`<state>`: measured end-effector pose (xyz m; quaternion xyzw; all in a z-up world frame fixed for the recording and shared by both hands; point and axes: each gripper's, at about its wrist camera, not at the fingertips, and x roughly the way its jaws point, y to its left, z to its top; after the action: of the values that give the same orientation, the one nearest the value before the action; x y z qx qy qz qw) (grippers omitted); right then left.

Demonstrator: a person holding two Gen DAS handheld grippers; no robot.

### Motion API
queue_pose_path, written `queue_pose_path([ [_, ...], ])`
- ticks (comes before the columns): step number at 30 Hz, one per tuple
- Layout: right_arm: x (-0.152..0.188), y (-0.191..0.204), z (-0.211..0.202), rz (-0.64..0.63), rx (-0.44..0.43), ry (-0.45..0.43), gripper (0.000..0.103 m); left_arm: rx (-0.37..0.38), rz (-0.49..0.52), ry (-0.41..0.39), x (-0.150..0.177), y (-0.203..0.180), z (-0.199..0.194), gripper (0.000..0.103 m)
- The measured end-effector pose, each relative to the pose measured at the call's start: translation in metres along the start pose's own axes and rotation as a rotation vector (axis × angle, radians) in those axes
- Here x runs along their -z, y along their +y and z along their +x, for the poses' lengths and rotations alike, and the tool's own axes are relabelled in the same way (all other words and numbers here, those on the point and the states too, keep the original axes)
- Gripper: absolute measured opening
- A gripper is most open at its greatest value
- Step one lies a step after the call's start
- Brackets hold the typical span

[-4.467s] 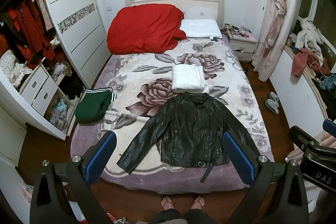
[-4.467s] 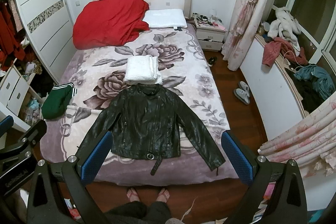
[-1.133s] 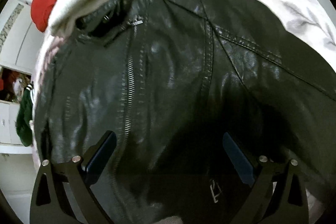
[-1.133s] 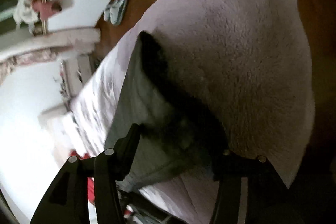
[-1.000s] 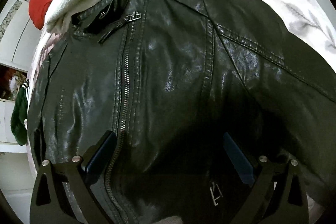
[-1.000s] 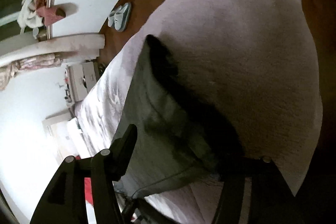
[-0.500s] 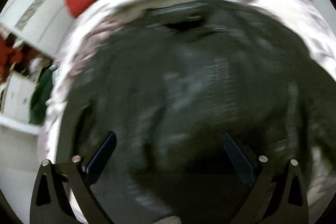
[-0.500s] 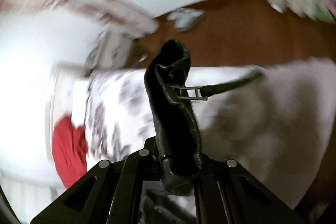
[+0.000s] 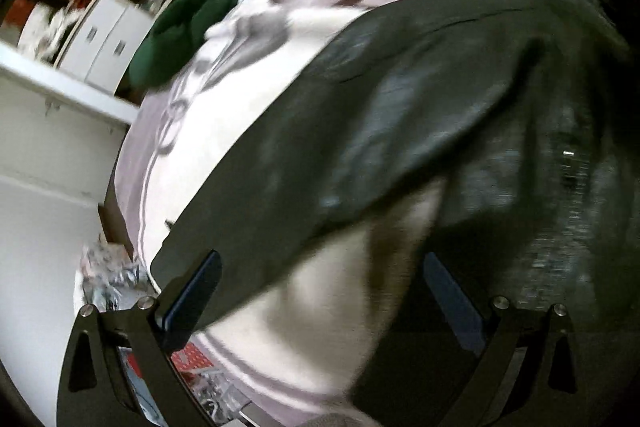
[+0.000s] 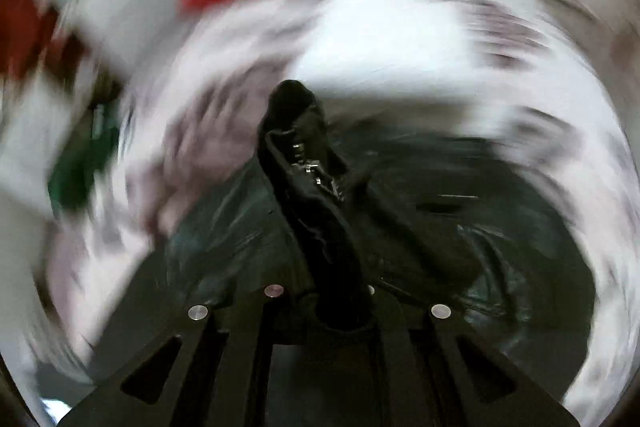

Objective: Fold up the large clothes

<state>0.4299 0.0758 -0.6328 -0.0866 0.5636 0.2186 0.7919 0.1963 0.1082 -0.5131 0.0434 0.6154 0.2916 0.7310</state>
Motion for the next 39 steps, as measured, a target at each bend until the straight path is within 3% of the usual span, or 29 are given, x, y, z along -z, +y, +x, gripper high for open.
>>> queue_pose_path([
  [2, 0.002, 0.047, 0.056, -0.094, 0.046, 0.121, 0.008, 0.008, -0.009, 0.011, -0.004, 0.01, 0.01, 0.103],
  [4, 0.015, 0.05, 0.076, -0.093, 0.064, 0.156, 0.017, 0.026, -0.009, 0.023, -0.003, 0.018, 0.019, 0.103],
  [6, 0.018, 0.039, 0.06, 0.014, -0.037, 0.132, 0.022, 0.056, -0.008, 0.03, -0.001, 0.023, 0.024, 0.103],
  [8, 0.029, 0.013, 0.03, 0.159, -0.17, 0.114, 0.061, 0.07, -0.004, 0.03, 0.008, 0.015, 0.015, 0.103],
  [11, 0.07, -0.051, -0.022, 0.406, -0.246, 0.087, 0.063, 0.097, -0.001, 0.044, 0.011, 0.014, 0.011, 0.103],
  [13, 0.108, -0.092, -0.05, 0.539, -0.176, 0.095, 0.063, 0.114, -0.002, 0.058, 0.01, 0.015, 0.01, 0.103],
  [15, 0.153, -0.126, -0.062, 0.634, -0.01, 0.145, 0.063, 0.129, -0.005, 0.063, 0.009, 0.016, 0.007, 0.103],
  [18, 0.195, -0.16, -0.047, 0.706, 0.118, 0.232, 0.063, 0.133, -0.001, 0.059, 0.006, 0.023, 0.009, 0.103],
  [19, 0.207, -0.167, -0.034, 0.699, 0.138, 0.255, 0.062, 0.131, 0.004, 0.059, 0.006, 0.024, 0.011, 0.103],
  [20, 0.211, -0.171, -0.027, 0.691, 0.138, 0.255, 0.055, 0.126, 0.01, 0.064, 0.006, 0.025, 0.014, 0.103],
  [24, 0.221, -0.198, -0.027, 0.733, 0.199, 0.158, 0.047, 0.116, 0.016, 0.083, 0.006, 0.03, 0.022, 0.103],
  [25, 0.223, -0.202, -0.03, 0.745, 0.259, 0.147, 0.024, 0.114, 0.012, 0.084, 0.006, 0.032, 0.024, 0.103],
  [26, 0.229, -0.208, -0.032, 0.785, 0.286, 0.143, 0.009, 0.113, 0.009, 0.086, 0.006, 0.034, 0.026, 0.103],
  [28, 0.242, -0.216, -0.032, 0.862, 0.256, 0.132, 0.004, 0.113, 0.001, 0.099, 0.006, 0.037, 0.03, 0.103],
  [32, 0.247, -0.197, -0.032, 0.826, 0.295, 0.16, 0.0, 0.122, -0.036, 0.138, 0.009, 0.05, 0.035, 0.103],
  [35, 0.234, -0.168, -0.038, 0.771, 0.274, 0.22, 0.015, 0.145, -0.088, 0.164, 0.016, 0.07, 0.036, 0.103],
  [36, 0.23, -0.154, -0.043, 0.753, 0.244, 0.205, 0.025, 0.161, -0.115, 0.179, 0.019, 0.079, 0.037, 0.103],
  [37, 0.227, -0.141, -0.05, 0.739, 0.209, 0.185, 0.048, 0.187, -0.149, 0.194, 0.023, 0.089, 0.038, 0.103],
  [38, 0.226, -0.127, -0.056, 0.731, 0.181, 0.166, 0.056, 0.22, -0.199, 0.216, 0.029, 0.102, 0.039, 0.103],
  [39, 0.225, -0.117, -0.061, 0.725, 0.159, 0.157, 0.056, 0.256, -0.248, 0.238, 0.035, 0.114, 0.042, 0.103],
])
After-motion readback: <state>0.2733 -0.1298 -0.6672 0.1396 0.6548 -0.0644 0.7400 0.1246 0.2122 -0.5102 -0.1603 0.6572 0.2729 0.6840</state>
